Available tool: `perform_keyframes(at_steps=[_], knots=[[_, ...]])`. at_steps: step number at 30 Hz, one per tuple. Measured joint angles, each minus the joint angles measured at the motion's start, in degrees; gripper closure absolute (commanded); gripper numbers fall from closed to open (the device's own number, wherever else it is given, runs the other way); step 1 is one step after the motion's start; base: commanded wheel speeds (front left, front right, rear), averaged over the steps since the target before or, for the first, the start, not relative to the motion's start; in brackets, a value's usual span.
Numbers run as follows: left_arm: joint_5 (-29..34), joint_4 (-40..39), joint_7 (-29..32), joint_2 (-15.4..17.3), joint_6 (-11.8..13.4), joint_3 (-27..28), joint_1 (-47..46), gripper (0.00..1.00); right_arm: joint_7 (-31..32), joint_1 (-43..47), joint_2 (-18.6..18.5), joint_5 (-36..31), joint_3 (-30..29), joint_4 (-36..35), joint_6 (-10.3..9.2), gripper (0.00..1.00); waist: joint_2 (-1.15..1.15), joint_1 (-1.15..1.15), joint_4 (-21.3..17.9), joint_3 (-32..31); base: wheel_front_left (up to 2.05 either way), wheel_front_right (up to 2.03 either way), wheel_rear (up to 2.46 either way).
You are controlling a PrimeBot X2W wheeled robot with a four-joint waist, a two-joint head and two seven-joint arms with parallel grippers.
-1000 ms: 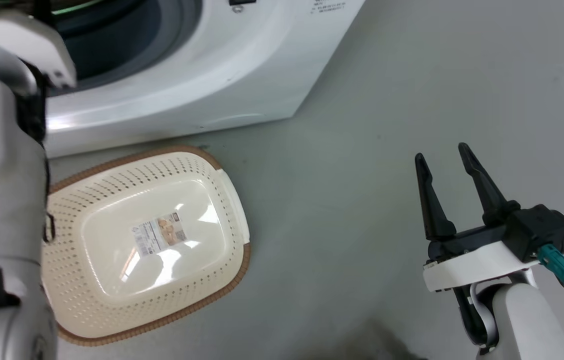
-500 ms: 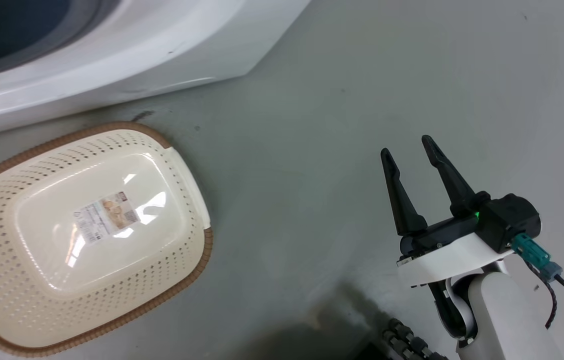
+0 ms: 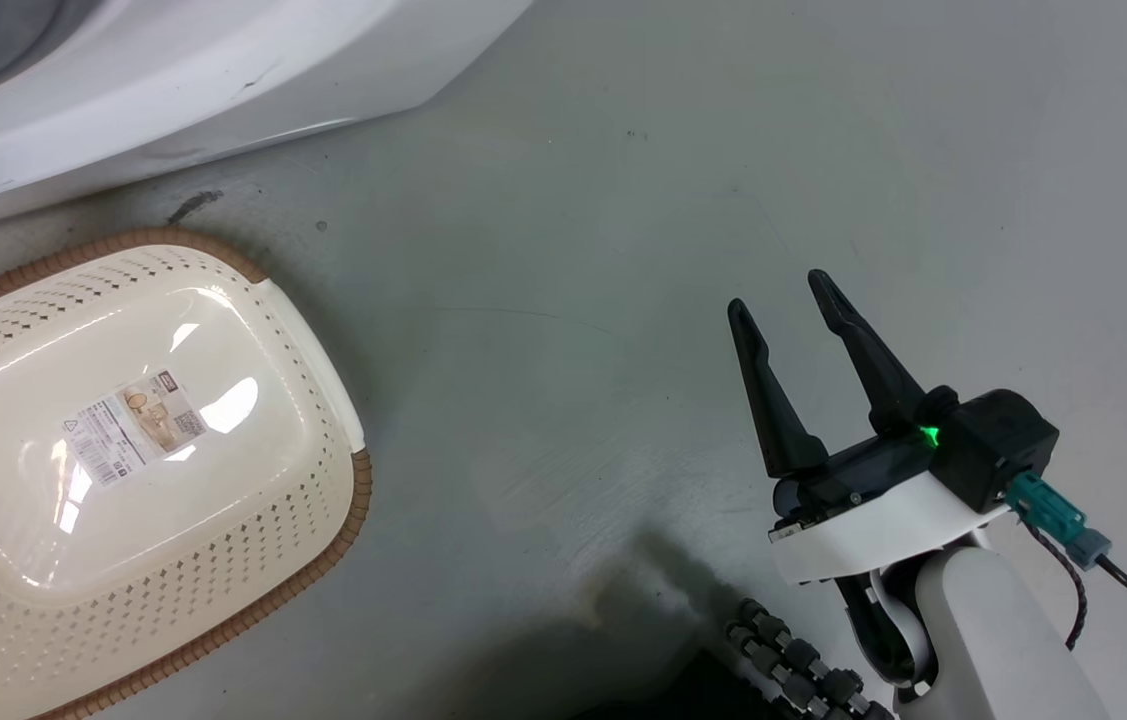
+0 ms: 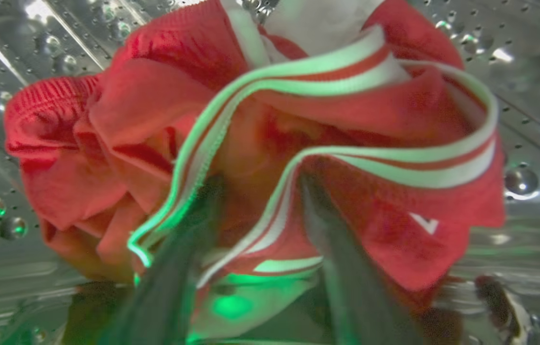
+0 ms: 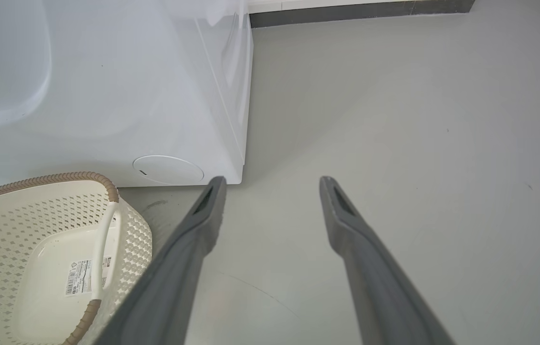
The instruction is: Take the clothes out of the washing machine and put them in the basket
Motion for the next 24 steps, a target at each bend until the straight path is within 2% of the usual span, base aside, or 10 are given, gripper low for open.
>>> perform_keyframes(at_steps=[4,8,16,24], knots=[[-0.09,-4.92,0.93,0.16,1.20,0.11,2.95,1.00,0.00,-0.02,0.01,0.33,0.15,0.03,0.00,0.00,0.00,0.00,-0.12,-0.03,0.00,0.00,0.00],[-0.79,-10.46,-1.26,-0.04,2.35,0.34,7.49,1.00,0.00,-0.01,0.00,0.34,-0.05,0.51,0.00,0.00,0.00,0.00,0.13,-1.00,0.00,0.00,0.00],[-5.09,-17.80,-12.15,-3.11,5.36,3.30,16.92,1.00,0.00,0.01,0.01,-0.58,-1.07,0.90,0.00,0.00,0.00,0.00,1.54,-4.69,0.00,0.00,0.00],[-9.46,-15.94,-25.19,-6.50,5.72,5.87,24.60,1.00,0.00,0.35,0.02,-1.63,-1.59,2.05,0.00,0.00,0.00,-0.01,3.56,-9.96,0.00,0.00,0.00]])
